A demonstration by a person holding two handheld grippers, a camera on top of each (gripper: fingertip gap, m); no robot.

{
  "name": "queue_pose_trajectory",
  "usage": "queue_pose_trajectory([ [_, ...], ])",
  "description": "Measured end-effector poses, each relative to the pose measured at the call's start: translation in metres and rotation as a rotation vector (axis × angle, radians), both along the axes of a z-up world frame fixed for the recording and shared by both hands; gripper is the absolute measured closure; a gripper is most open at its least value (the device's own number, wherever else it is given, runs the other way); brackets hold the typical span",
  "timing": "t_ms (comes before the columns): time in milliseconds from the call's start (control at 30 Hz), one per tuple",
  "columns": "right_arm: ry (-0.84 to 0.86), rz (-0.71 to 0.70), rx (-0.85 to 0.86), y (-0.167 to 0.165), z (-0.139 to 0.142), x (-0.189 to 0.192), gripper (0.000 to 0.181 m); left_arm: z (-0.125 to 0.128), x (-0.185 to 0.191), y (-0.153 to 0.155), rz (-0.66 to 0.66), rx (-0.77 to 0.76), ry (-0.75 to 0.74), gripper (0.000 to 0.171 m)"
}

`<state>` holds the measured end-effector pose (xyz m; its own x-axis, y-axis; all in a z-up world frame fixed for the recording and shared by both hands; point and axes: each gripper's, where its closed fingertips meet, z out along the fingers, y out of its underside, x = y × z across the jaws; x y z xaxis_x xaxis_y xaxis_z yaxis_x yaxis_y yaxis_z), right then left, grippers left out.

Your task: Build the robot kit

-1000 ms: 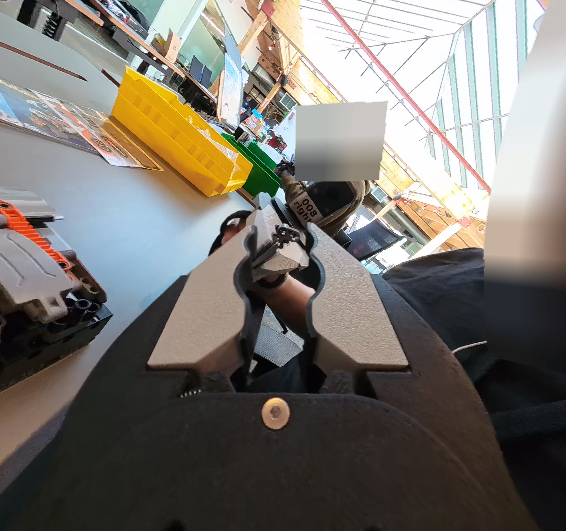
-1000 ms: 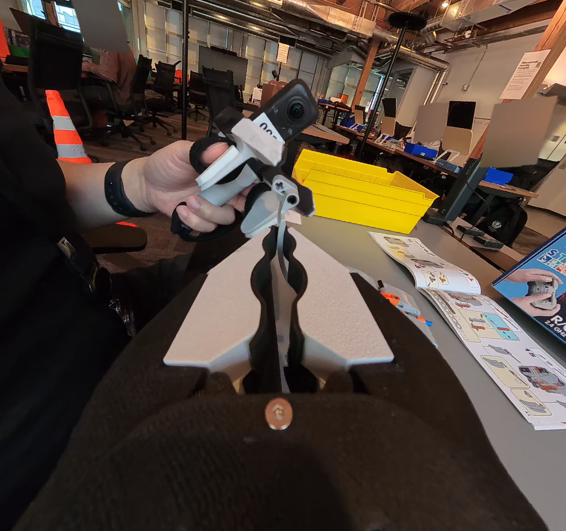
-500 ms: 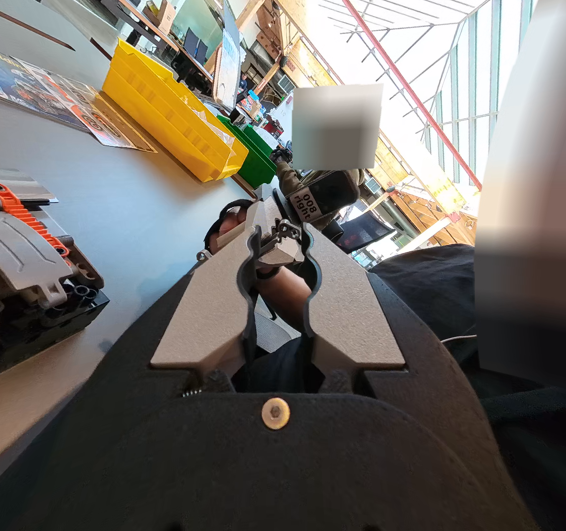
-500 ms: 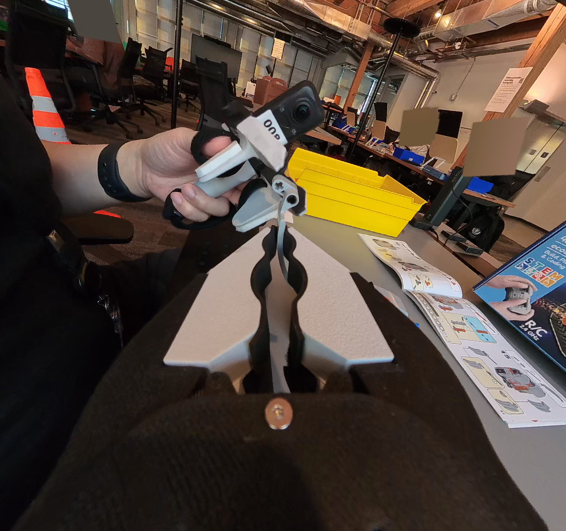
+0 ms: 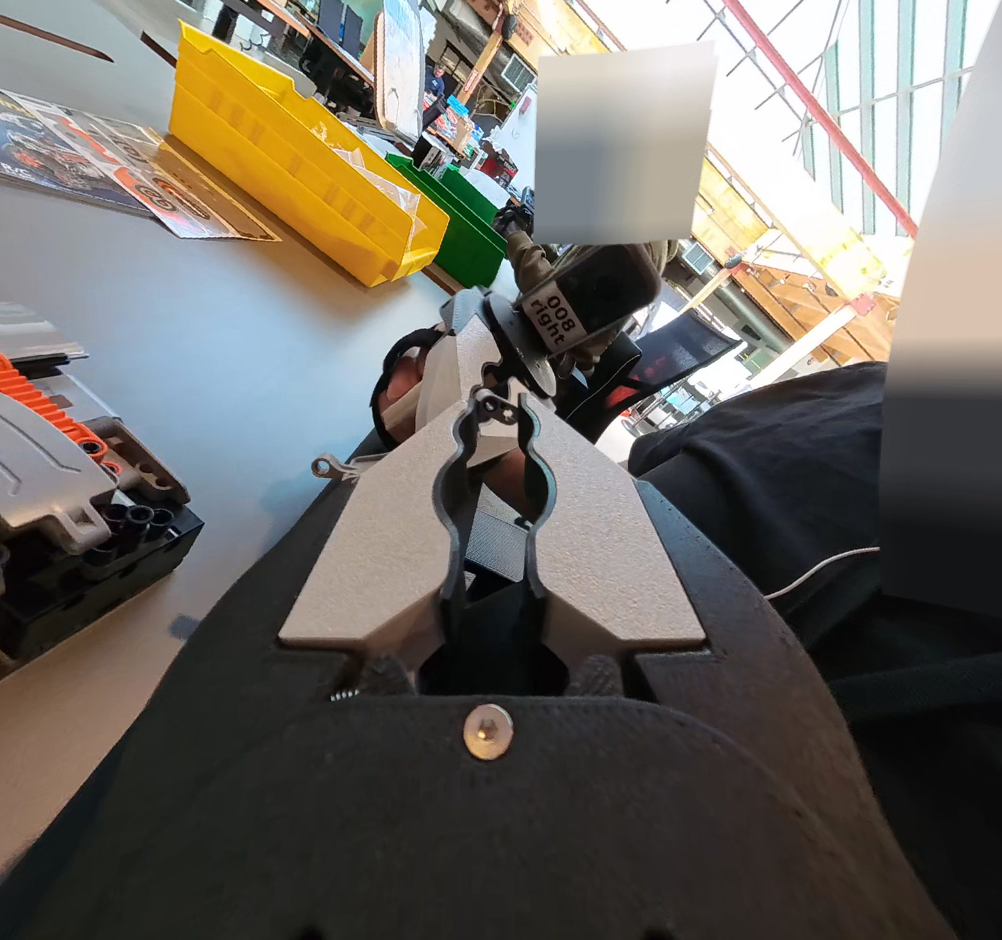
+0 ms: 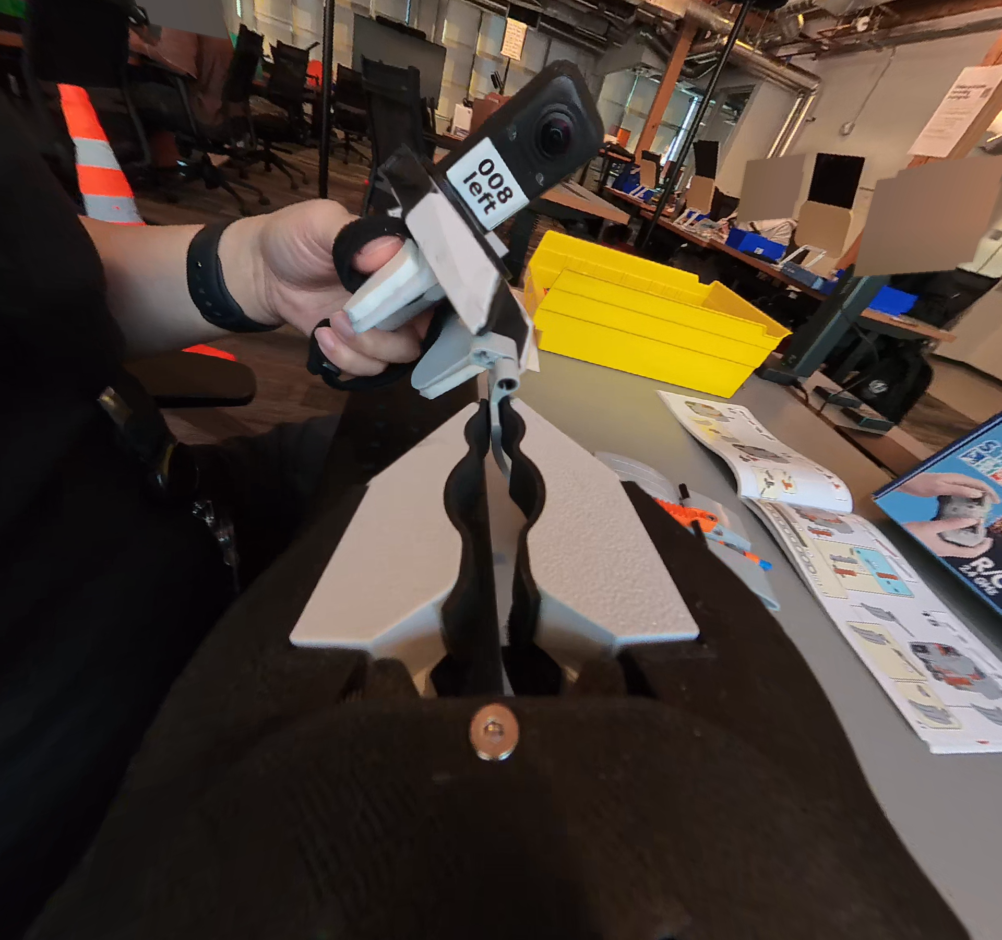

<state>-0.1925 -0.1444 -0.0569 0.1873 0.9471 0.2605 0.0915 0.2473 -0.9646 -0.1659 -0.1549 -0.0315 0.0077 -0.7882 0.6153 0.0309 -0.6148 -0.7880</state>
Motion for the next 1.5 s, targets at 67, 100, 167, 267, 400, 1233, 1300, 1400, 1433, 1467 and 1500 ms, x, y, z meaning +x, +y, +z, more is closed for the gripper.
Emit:
queue_pose_trajectory([
  [67,0.001,0.017,-0.042,-0.001,-0.001,0.000,0.180,-0.001,0.000,-0.001,0.000,0.036,0.019,0.160],
  [100,0.001,0.027,-0.060,-0.002,-0.002,0.000,0.180,-0.001,0.000,-0.001,0.003,0.059,0.030,0.160],
  [167,0.011,0.060,-0.103,-0.005,-0.001,-0.001,0.179,-0.001,-0.001,-0.002,0.008,0.094,0.039,0.160],
  [267,0.026,0.122,-0.197,-0.010,-0.001,-0.002,0.180,-0.002,-0.001,-0.002,0.015,0.135,0.049,0.161],
  [400,0.046,0.219,-0.344,-0.017,-0.001,-0.004,0.180,-0.003,-0.003,-0.003,0.006,0.198,0.063,0.161],
  [1233,0.099,0.190,-0.568,-0.001,-0.002,0.002,0.180,-0.008,0.003,0.014,-0.018,-0.085,0.041,0.165],
  [1300,0.101,0.216,-0.601,-0.003,-0.002,0.002,0.180,-0.009,0.004,0.013,-0.028,-0.058,0.050,0.164],
  [1400,0.111,0.262,-0.644,-0.007,-0.001,0.002,0.180,-0.008,0.004,0.010,-0.042,-0.028,0.041,0.164],
  [1433,0.127,0.285,-0.652,-0.009,0.002,0.003,0.180,-0.005,0.004,0.008,-0.046,-0.021,0.025,0.164],
  [1467,0.156,0.323,-0.660,-0.013,0.008,0.004,0.180,0.000,0.005,0.005,-0.052,-0.011,0.001,0.164],
  [1500,0.192,0.372,-0.671,-0.017,0.015,0.007,0.180,0.006,0.006,0.002,-0.056,-0.002,-0.020,0.164],
])
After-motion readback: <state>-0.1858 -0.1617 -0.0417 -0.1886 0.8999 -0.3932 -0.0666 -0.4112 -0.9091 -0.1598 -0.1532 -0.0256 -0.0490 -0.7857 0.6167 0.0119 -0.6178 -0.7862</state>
